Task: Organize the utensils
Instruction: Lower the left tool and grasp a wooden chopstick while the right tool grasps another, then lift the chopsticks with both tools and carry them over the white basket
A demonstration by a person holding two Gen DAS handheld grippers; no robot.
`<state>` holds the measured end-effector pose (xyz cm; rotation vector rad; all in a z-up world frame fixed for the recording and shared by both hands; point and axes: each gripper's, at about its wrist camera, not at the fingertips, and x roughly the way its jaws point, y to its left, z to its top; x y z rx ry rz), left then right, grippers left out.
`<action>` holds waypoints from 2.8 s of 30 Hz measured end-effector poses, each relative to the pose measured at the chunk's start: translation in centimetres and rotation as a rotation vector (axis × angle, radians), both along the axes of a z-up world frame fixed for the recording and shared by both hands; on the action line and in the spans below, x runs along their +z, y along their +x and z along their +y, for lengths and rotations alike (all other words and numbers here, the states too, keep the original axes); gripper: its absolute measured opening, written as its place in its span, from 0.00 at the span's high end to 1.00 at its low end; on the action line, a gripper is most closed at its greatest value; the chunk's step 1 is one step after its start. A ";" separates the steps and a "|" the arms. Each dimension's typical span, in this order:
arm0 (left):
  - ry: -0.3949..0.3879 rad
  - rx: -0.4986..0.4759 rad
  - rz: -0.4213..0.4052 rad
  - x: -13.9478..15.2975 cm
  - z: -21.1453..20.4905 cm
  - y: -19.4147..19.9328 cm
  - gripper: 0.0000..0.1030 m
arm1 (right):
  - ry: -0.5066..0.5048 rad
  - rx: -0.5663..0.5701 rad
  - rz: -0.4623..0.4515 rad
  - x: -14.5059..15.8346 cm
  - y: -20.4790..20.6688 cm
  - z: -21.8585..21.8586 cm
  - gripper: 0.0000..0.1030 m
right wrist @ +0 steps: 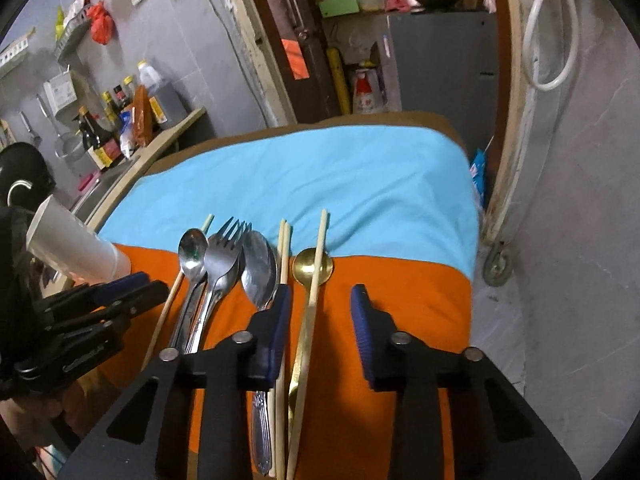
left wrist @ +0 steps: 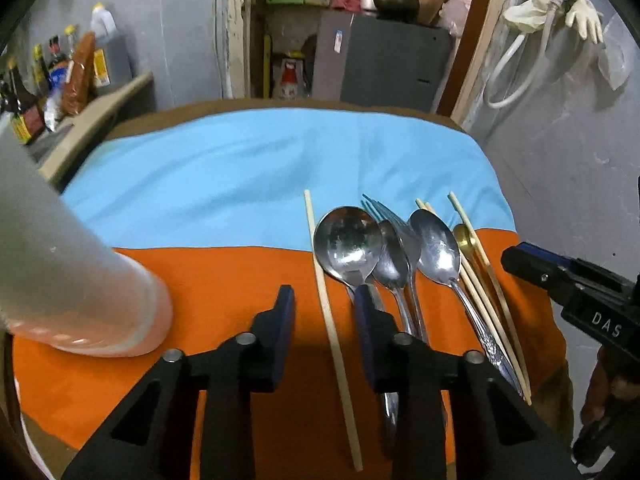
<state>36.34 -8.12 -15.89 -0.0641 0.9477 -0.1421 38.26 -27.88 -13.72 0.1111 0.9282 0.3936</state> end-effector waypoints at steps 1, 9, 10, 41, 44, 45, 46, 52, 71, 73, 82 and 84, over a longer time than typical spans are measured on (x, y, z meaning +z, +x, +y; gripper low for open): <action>-0.007 0.001 0.008 -0.1 0.1 0.1 0.81 | 0.001 0.002 0.006 -0.1 0.3 0.0 0.78; -0.039 -0.005 0.087 -0.8 0.6 1.6 0.85 | -0.006 0.015 0.082 -1.4 2.0 0.6 0.88; -0.044 -0.005 0.093 -0.8 0.6 1.8 0.85 | -0.005 0.014 0.093 -1.5 2.0 0.6 0.88; -0.281 0.013 -0.319 10.2 4.8 -7.7 0.98 | 0.310 -0.071 -0.253 6.7 -5.5 1.6 0.97; -0.300 0.031 -0.397 12.9 7.0 -8.1 0.98 | 0.356 -0.050 -0.346 9.3 -5.5 3.7 0.97; -0.301 0.035 -0.423 13.7 7.7 -8.1 0.98 | 0.375 -0.042 -0.372 10.0 -5.5 4.3 0.97; -0.300 0.038 -0.447 14.3 8.5 -8.1 0.98 | 0.402 -0.027 -0.405 11.0 -5.2 5.6 0.97; -0.334 0.128 -0.594 17.4 16.7 -7.3 0.98 | 0.518 0.035 -0.536 14.6 -3.9 12.1 0.97; -0.393 0.334 -0.892 11.6 29.2 -6.3 0.98 | 0.572 0.060 -0.686 10.7 -2.1 20.4 0.97; -0.368 0.332 -0.908 11.1 28.7 -6.4 0.98 | 0.553 0.076 -0.684 10.2 -2.3 20.8 0.97; -0.215 0.277 -0.913 9.6 26.4 -6.8 0.98 | 0.480 0.125 -0.668 8.5 -3.1 21.4 0.97; -0.196 0.263 -0.890 9.1 26.0 -6.9 0.98 | 0.478 0.129 -0.657 8.2 -3.2 21.4 0.97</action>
